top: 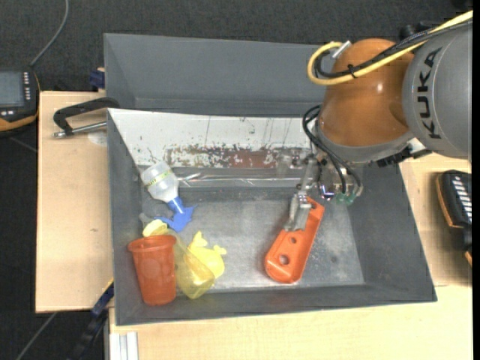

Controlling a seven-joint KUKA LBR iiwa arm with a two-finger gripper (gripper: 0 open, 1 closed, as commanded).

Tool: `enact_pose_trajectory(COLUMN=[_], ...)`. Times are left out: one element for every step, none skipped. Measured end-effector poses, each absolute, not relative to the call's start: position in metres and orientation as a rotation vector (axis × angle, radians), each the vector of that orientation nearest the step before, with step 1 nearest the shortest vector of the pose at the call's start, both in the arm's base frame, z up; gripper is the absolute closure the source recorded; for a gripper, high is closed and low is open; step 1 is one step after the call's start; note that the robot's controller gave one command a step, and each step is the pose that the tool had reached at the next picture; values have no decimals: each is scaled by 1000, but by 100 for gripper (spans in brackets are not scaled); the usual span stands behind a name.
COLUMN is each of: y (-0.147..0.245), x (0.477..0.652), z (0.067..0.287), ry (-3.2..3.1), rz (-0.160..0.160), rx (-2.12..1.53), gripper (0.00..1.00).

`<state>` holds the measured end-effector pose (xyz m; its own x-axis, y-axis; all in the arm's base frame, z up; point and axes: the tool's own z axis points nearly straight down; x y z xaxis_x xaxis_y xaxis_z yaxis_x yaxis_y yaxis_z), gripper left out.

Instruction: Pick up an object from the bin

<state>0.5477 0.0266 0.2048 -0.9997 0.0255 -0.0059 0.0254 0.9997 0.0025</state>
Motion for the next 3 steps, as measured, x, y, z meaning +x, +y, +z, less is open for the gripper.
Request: enact_pose_trajectory(y=[9,-17,-21], x=[526,532,540], z=[170,122,88], ry=[3139,3104,3102], rz=[1,1,3], rx=[-168,-401,-484], gripper=[0,0,0])
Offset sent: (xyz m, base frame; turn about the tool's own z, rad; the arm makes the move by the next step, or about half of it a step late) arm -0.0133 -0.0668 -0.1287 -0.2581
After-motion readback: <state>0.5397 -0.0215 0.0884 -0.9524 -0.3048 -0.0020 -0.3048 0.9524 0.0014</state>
